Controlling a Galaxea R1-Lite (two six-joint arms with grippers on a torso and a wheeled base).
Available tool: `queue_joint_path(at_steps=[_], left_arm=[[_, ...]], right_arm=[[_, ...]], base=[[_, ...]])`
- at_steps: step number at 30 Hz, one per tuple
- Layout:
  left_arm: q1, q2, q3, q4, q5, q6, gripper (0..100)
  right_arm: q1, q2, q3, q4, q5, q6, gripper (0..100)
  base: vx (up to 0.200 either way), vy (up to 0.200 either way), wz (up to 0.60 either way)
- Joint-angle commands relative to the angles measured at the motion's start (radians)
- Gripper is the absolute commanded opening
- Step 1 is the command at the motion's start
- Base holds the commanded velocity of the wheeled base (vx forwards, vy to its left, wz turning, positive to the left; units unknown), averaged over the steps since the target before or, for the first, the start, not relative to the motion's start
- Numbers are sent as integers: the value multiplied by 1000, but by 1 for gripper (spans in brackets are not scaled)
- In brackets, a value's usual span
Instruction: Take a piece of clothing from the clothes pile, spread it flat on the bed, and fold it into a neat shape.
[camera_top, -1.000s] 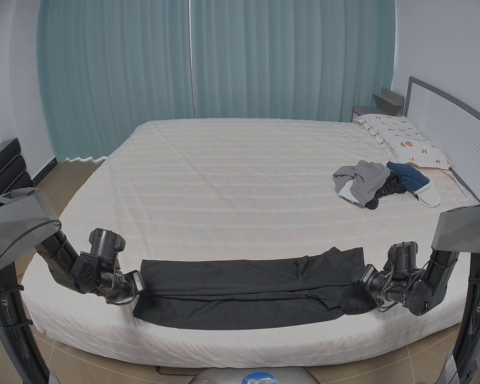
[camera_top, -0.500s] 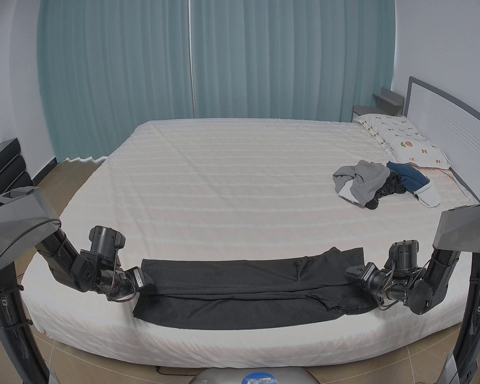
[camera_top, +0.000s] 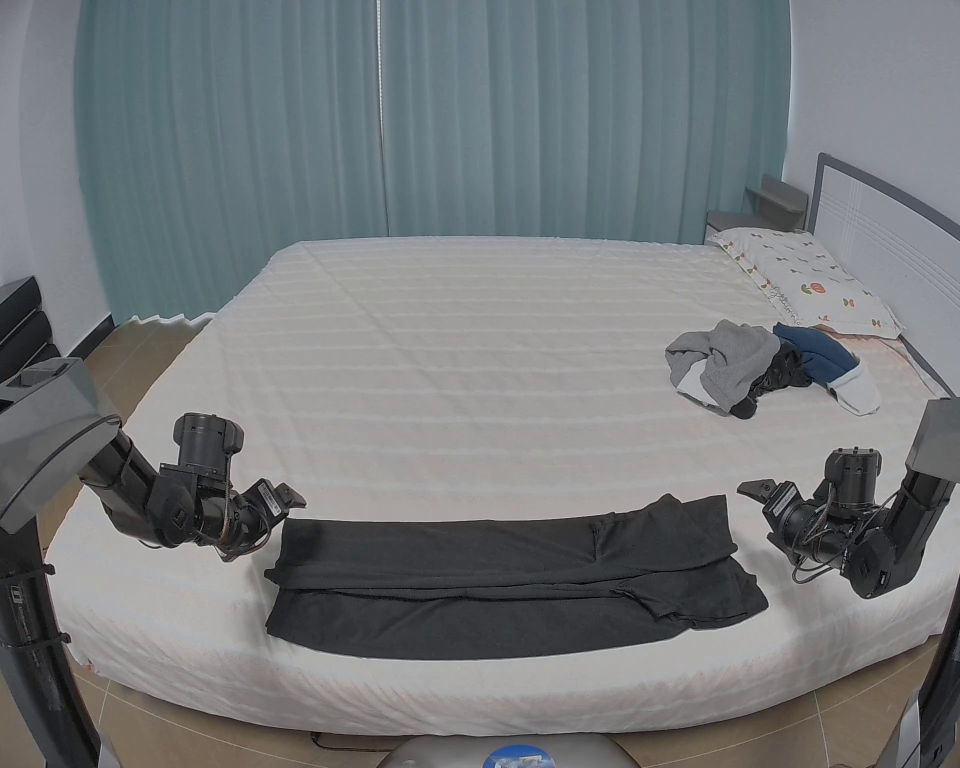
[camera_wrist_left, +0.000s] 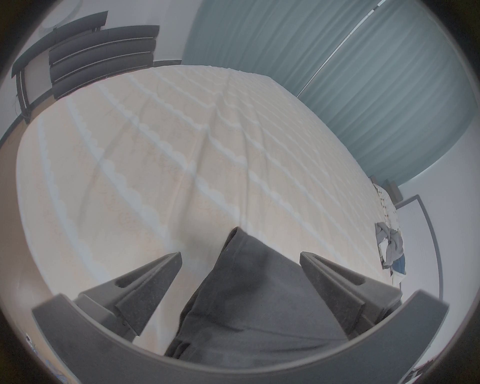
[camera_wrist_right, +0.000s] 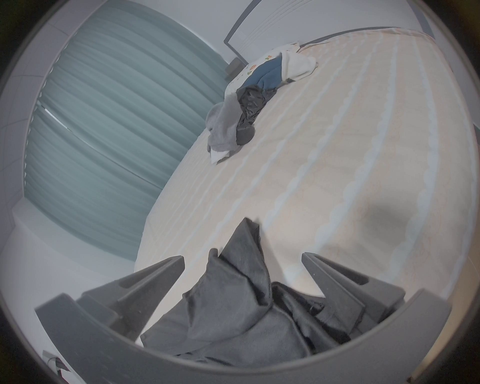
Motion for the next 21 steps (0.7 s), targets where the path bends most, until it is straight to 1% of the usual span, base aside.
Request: queue_joint_path(at_steps=[1, 5, 6, 11, 16, 20, 21], left_arm=[[-1, 84, -47, -25, -3, -14, 100], [-6, 116, -53, -60, -16, -14, 100], [-15, 133, -53, -96, -16, -14, 0], [-15, 137, -50, -108, -13, -14, 0], [11, 136, -57, -109, -10, -16, 0], [30, 136, -57, -112, -4, -30, 0], [42, 133, -60, -119, -4, -51, 0]], right_arm=[[-16, 39, -26, 0, 8, 21, 100], [-19, 47, -30, 0, 25, 30, 100], [-31, 52, -30, 0, 41, 33, 100], [-39, 58, -43, 1, 68, 35, 100], [-31, 85, -69, 3, 70, 35, 100], [-31, 105, -127, 52, 71, 36, 100], [-31, 121, -168, 98, 76, 38, 100]], base=[[0, 0, 0], [0, 0, 0], [0, 0, 0], [0, 0, 0], [0, 0, 0], [0, 0, 0], [0, 0, 0]])
